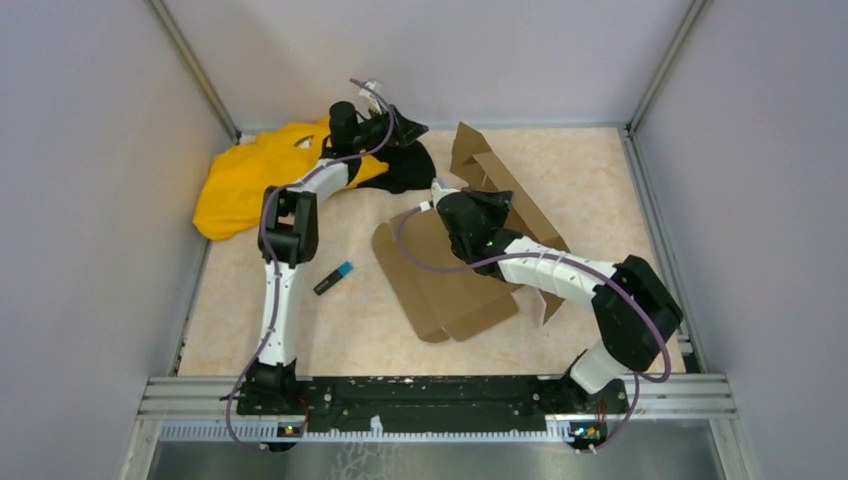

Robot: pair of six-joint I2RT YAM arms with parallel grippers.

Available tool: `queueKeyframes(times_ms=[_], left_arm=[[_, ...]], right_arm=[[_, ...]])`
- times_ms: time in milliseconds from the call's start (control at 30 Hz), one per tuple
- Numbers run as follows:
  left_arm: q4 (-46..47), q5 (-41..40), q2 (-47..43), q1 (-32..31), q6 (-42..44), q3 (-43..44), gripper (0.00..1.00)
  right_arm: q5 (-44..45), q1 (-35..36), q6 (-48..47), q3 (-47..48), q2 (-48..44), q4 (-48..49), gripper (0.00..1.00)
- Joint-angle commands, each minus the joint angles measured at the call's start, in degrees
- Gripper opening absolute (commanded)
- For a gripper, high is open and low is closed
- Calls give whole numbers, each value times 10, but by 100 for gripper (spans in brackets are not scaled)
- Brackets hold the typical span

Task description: Fold the paper box

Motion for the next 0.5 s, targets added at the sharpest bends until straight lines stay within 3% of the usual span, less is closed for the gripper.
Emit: queueKeyframes(times_ms=[0,467], left_arm=[[3,37,58,0,-33,51,78],[45,77,102,-4,-55,86,74]], right_arm=[[-1,18,21,9,-24,-1,0],[-16,70,145,19,-58,-161,0]])
